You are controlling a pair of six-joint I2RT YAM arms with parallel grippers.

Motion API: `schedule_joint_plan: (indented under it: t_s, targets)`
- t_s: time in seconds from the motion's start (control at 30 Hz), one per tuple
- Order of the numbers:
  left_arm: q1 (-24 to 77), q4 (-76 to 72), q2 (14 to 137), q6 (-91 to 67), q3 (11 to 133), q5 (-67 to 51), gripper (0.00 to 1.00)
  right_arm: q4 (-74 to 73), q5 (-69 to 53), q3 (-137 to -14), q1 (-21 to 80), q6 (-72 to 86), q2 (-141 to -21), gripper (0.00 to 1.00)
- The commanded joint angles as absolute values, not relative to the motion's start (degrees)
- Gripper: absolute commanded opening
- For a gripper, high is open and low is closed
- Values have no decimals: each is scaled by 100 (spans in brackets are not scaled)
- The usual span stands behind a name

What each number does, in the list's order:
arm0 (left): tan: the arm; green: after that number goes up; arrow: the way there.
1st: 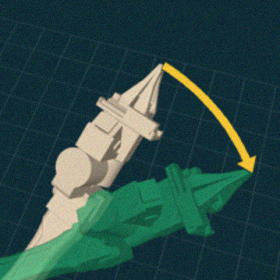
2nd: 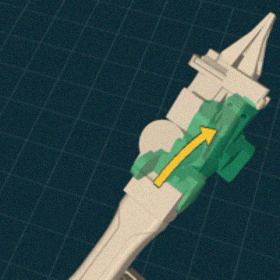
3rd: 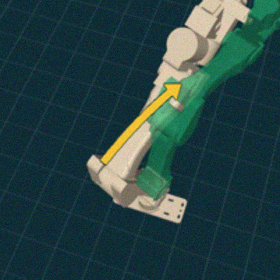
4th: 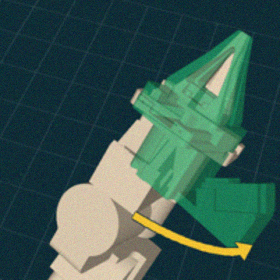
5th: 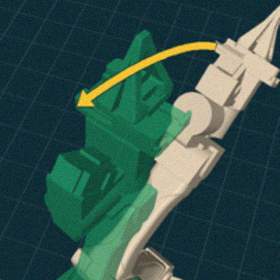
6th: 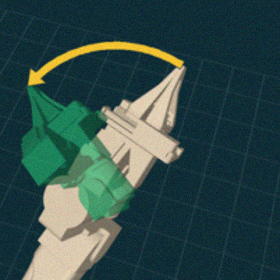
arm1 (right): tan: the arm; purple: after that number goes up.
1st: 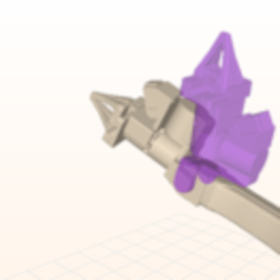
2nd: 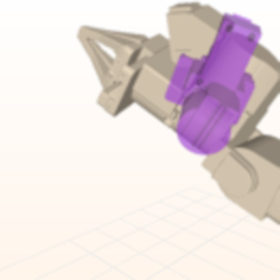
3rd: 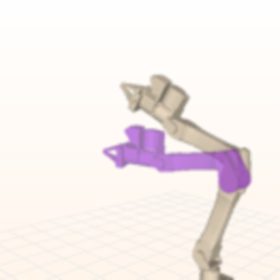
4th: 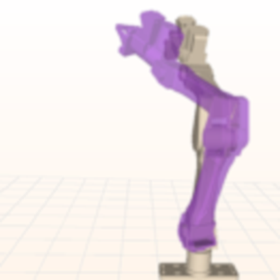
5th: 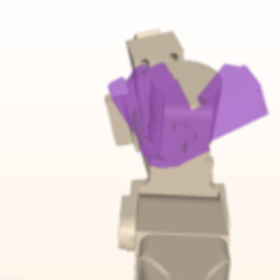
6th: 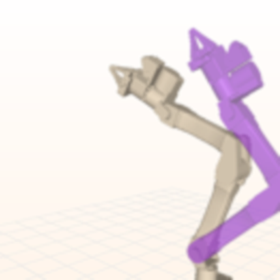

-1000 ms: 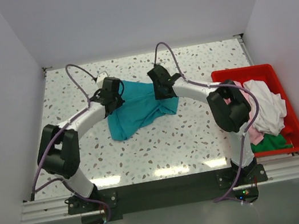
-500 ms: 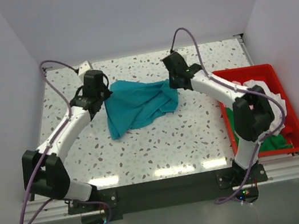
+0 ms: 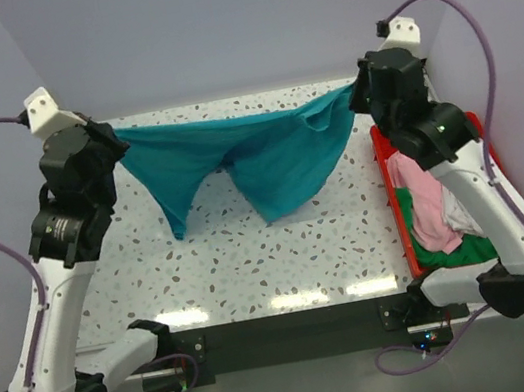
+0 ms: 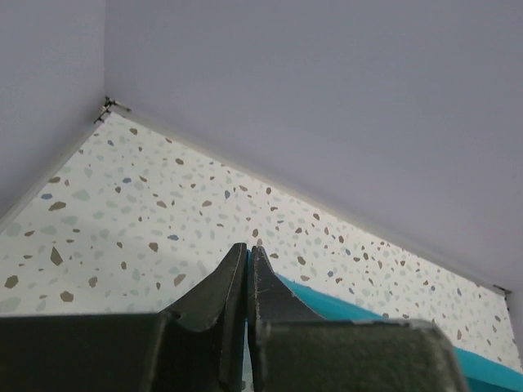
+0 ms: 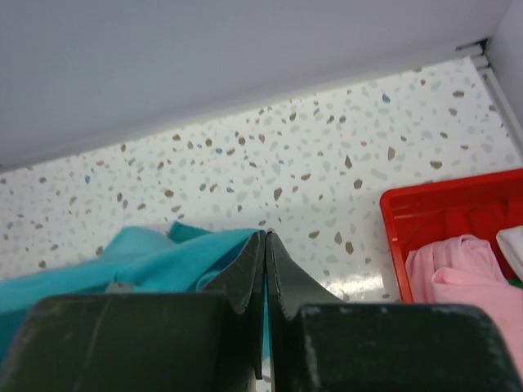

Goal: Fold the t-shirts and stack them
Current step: Flatten the tshirt out

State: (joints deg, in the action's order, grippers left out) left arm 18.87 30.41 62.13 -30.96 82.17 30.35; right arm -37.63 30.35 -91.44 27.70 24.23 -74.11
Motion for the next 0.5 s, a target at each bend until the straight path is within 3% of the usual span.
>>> schedule_joint_plan:
  t_s: [0.0, 0.23, 0.47]
  targets:
    - [1854, 3515, 5881, -2734, 8736, 3533, 0, -4095, 3401, -9842, 2760, 2092, -6944, 0]
    - [1854, 3508, 5861, -2514, 9404, 3779, 0, -4070, 3366, -10757, 2760, 1636, -6873, 0]
    - [1767, 2524, 6872, -2277, 9466, 3473, 0, -2877, 2430, -10942, 2472, 1257, -8117, 0]
